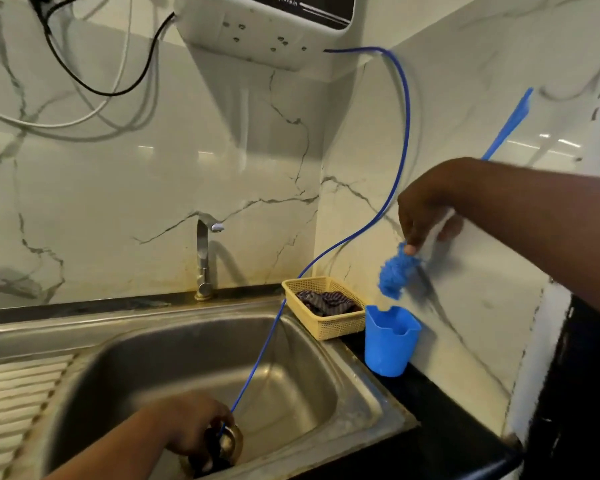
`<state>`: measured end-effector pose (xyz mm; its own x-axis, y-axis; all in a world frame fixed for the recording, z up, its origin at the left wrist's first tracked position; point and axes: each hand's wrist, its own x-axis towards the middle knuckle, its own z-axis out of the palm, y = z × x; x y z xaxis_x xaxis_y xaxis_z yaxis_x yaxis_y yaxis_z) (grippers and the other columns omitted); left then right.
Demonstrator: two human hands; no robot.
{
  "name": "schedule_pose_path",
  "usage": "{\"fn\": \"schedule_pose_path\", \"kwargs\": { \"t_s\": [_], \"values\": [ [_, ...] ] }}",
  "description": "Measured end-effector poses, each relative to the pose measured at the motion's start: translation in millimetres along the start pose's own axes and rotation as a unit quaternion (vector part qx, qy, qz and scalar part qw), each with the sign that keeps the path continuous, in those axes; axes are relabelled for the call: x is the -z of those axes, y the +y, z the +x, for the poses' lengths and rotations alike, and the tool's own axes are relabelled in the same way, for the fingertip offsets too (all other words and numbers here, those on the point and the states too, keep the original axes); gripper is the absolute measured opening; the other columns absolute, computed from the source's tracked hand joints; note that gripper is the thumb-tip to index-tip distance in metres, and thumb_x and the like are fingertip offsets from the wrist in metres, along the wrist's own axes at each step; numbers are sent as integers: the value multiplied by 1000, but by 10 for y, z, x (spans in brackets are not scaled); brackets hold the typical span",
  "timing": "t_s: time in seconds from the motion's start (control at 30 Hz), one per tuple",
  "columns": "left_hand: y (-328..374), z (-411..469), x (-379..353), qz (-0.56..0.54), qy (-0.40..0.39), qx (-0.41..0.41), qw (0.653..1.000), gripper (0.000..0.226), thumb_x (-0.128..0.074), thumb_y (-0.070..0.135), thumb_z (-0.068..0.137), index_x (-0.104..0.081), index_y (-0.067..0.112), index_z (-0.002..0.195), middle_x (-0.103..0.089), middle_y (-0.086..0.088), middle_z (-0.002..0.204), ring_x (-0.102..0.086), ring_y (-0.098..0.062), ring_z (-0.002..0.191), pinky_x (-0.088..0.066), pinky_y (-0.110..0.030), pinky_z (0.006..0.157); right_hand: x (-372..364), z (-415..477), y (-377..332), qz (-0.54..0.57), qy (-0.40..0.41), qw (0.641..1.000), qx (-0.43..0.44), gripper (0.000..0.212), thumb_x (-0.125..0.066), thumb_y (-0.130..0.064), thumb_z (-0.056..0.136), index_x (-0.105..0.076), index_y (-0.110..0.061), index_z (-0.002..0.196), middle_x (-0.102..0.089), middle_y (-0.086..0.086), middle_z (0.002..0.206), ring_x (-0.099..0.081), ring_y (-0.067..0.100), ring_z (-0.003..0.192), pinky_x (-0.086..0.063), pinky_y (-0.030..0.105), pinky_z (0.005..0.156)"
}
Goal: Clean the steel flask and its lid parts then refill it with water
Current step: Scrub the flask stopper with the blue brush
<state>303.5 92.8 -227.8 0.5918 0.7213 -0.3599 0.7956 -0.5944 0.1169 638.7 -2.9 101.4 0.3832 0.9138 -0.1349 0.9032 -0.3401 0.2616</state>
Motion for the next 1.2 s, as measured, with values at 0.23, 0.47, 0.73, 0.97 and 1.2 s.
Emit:
{"fn": "schedule_pose_path", "kwargs": {
  "t_s": [0.23,0.47,0.73,0.97,1.2],
  "values": [
    [-24,95,-42,-47,20,-7,999,57,-76,29,89,-55,25,142,-62,3,138,-58,-15,123,-40,-17,94,-333,134,-364,196,-27,978,69,65,-61,-67,89,-70,-6,110,-69,6,77,-57,20,58,-53,30,59],
    [-465,49,-100,-50,22,98,994,49,-75,28,90,-60,23,137,-68,4,127,-63,-15,116,-48,-28,103,-1493,363,-1718,285,-87,943,150,55,-56,-63,95,-64,-10,84,-65,6,63,-50,16,40,-45,24,46],
    [-358,285,-185,-16,-12,87,996,62,-71,26,93,-46,30,149,-55,3,145,-56,-19,127,-43,-29,104,-1780,768,-2178,443,-134,865,194,62,-64,-67,88,-72,-7,105,-71,6,70,-59,17,49,-50,27,52],
    [-259,661,-331,86,-92,40,991,41,-61,25,99,-56,13,138,-62,-10,126,-66,-32,109,-58,-29,80,-1839,887,-2108,454,-64,857,235,51,-63,-60,93,-70,-10,100,-70,7,70,-56,18,49,-46,24,49],
    [-220,656,-351,113,-94,76,986,51,-74,34,90,-59,15,135,-60,-13,131,-61,-32,117,-49,-36,95,-1895,907,-2112,471,-54,852,222,53,-66,-60,91,-68,-8,100,-70,6,67,-56,19,50,-44,24,50]
  ]
}}
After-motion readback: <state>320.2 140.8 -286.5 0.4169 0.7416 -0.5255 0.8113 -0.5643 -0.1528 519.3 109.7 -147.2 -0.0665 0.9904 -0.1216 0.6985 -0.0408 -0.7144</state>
